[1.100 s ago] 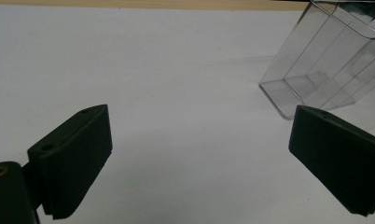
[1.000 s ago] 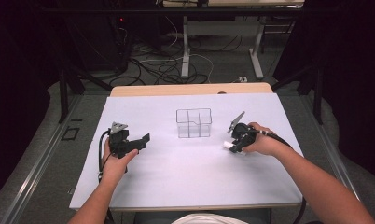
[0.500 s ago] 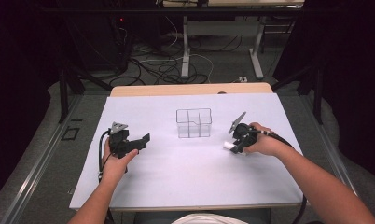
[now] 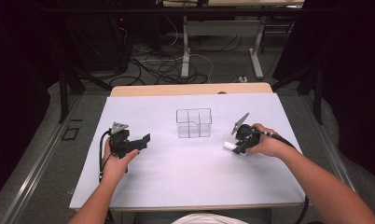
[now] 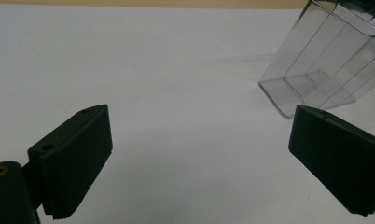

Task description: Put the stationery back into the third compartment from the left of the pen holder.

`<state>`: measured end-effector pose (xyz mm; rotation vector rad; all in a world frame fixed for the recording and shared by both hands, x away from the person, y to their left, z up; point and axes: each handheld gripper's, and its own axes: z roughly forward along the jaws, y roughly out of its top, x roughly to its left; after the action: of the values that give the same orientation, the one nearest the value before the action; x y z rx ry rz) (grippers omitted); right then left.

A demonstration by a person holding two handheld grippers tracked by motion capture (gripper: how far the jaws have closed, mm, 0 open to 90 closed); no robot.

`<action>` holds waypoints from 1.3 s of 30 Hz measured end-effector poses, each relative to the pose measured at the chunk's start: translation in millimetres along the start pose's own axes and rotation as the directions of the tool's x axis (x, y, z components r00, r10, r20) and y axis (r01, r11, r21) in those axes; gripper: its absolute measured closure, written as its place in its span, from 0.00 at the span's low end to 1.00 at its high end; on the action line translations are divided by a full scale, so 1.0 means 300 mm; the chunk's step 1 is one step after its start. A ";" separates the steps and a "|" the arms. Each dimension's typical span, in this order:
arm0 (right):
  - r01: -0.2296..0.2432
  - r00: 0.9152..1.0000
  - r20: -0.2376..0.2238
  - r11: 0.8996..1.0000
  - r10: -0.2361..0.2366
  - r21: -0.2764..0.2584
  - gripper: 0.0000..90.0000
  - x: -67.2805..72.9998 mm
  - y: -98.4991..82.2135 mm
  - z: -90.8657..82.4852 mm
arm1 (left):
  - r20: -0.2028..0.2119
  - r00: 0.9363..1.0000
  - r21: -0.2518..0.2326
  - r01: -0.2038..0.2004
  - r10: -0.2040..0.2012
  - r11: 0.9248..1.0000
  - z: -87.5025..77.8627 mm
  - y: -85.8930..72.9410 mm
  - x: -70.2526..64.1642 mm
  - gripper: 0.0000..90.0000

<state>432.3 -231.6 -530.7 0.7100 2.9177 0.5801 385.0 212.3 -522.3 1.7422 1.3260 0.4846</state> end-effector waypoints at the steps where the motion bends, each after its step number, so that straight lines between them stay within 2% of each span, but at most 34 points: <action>1: -0.002 1.000 0.001 1.000 0.002 0.005 0.78 0.001 0.001 -0.002 | 0.001 1.000 -0.001 0.000 0.000 1.000 0.001 0.000 0.000 0.07; 4: 0.000 1.000 0.000 1.000 0.000 -0.002 0.78 0.003 0.001 -0.007 | 0.000 1.000 -0.002 0.000 0.000 1.000 0.002 0.000 0.001 0.07; 6: -0.020 1.000 0.016 1.000 0.020 -0.007 0.78 0.010 0.003 -0.013 | 0.001 1.000 0.000 0.000 0.000 1.000 0.001 0.000 0.001 0.07; 7: -0.003 1.000 0.007 1.000 0.003 -0.009 0.78 0.006 0.004 -0.016 | -0.001 1.000 -0.001 0.001 -0.001 1.000 0.001 0.000 0.000 0.07; 9: 0.000 1.000 0.011 1.000 0.000 -0.012 0.78 0.009 0.009 -0.022 | -0.001 1.000 -0.002 0.001 -0.001 1.000 0.001 0.000 0.000 0.07; 17: -0.007 1.000 0.029 0.997 0.009 -0.081 0.78 0.019 0.031 -0.060 | -0.001 1.000 0.001 -0.002 0.002 1.000 0.000 0.000 0.000 0.07; 18: -0.026 0.999 0.032 0.996 0.029 -0.090 0.78 0.026 0.034 -0.064 | -0.001 1.000 0.001 -0.002 0.002 1.000 0.000 0.000 0.000 0.07; 21: -0.015 0.999 0.036 0.993 0.020 -0.121 0.78 0.028 0.042 -0.077 | -0.001 1.000 0.000 -0.002 0.002 1.000 0.000 0.000 0.000 0.07; 29: -0.023 0.999 0.038 0.974 0.033 -0.226 0.78 0.064 0.076 -0.112 | 0.003 1.000 -0.001 -0.004 0.004 1.000 -0.002 0.001 -0.002 0.07; 32: -0.030 0.998 0.041 0.961 0.043 -0.273 0.78 0.080 0.089 -0.119 | 0.002 1.000 -0.006 -0.002 0.002 1.000 -0.003 0.001 -0.003 0.07; 33: -0.038 0.998 0.037 0.961 0.050 -0.274 0.78 0.086 0.093 -0.124 | 0.001 1.000 -0.007 -0.003 0.003 1.000 -0.003 0.001 -0.003 0.07; 37: -0.036 0.998 0.032 0.948 0.049 -0.317 0.78 0.106 0.109 -0.131 | 0.001 1.000 -0.009 -0.003 0.003 1.000 -0.006 0.002 -0.004 0.07; 39: -0.053 0.997 0.031 0.940 0.068 -0.337 0.78 0.119 0.117 -0.133 | 0.002 1.000 -0.011 -0.002 0.002 1.000 -0.007 0.003 -0.006 0.08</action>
<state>408.8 -200.0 -480.1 0.7547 2.6635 1.0245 383.3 211.4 -520.2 1.7347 1.3186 0.4899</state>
